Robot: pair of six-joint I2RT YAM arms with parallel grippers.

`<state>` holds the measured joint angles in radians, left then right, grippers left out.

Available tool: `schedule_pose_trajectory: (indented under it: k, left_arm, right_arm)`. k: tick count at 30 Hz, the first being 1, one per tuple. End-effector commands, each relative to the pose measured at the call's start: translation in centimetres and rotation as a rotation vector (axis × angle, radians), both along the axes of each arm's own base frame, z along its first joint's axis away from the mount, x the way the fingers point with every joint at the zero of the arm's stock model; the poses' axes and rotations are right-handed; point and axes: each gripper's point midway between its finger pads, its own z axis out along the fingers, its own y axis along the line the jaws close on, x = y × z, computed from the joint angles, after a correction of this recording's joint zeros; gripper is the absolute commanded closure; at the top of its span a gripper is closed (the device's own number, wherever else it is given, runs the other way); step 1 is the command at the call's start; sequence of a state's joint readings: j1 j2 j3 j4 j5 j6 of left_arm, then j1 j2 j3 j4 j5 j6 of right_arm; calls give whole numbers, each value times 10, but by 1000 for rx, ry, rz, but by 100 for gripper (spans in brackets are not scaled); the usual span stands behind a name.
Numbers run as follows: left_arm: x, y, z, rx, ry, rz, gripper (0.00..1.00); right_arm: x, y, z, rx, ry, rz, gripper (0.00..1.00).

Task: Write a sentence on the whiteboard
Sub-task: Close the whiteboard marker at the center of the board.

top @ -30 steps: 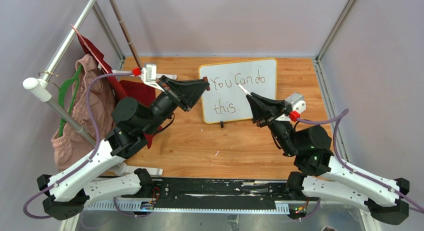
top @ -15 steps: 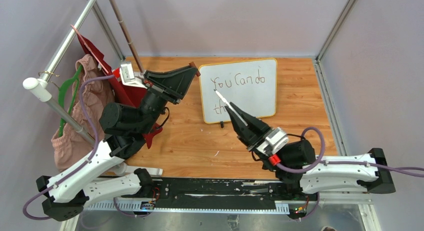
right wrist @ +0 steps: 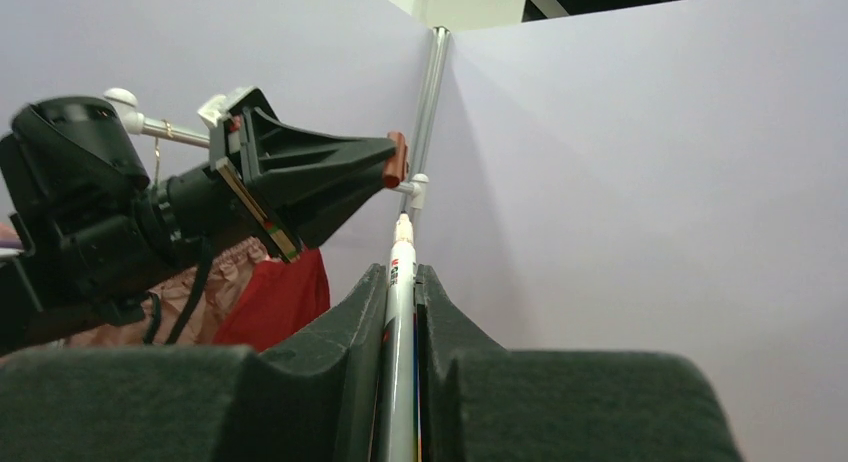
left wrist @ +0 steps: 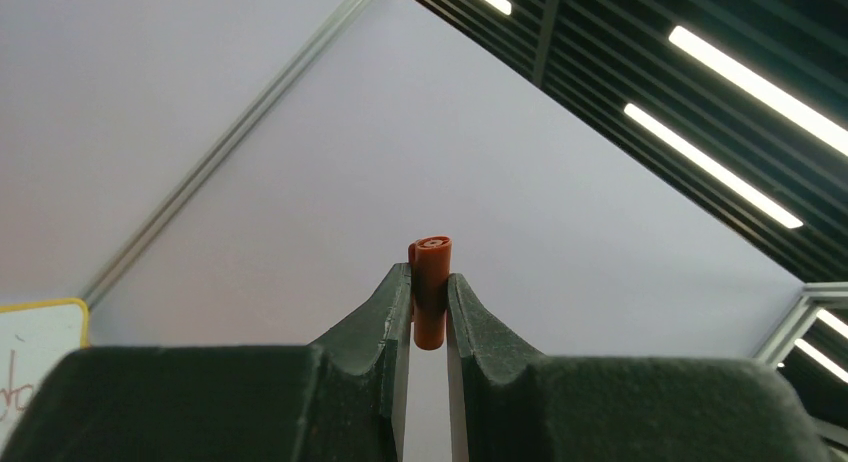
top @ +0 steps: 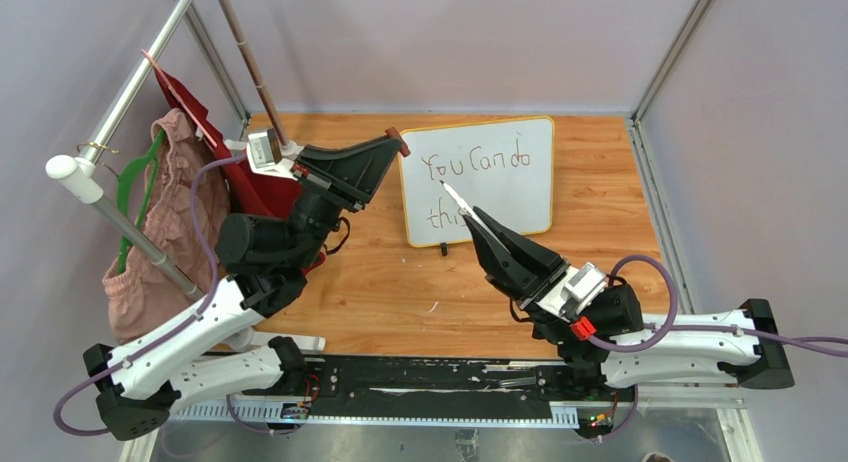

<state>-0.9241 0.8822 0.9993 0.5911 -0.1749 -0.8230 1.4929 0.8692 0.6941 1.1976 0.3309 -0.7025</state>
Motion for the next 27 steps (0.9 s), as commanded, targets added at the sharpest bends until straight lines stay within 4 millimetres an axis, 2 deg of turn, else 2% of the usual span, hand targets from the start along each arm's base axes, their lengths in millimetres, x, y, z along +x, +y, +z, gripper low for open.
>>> schedule_pose_trajectory:
  k: [1, 7, 16, 27]
  left_arm:
    - [-8, 4, 10, -110, -8, -71, 100]
    - [-12, 5, 12, -167, 22, -132, 100]
    - [-7, 14, -3, -235, 122, -148, 100]
    - [-12, 20, -2, -248, 124, -161, 100]
  right_arm:
    - [-21, -7, 16, 102, -38, 137, 100]
    - [-24, 1, 20, 101, -93, 101, 100]
    - [-30, 17, 22, 86, -178, 5, 100]
    - [-22, 11, 27, 132, -144, -33, 100]
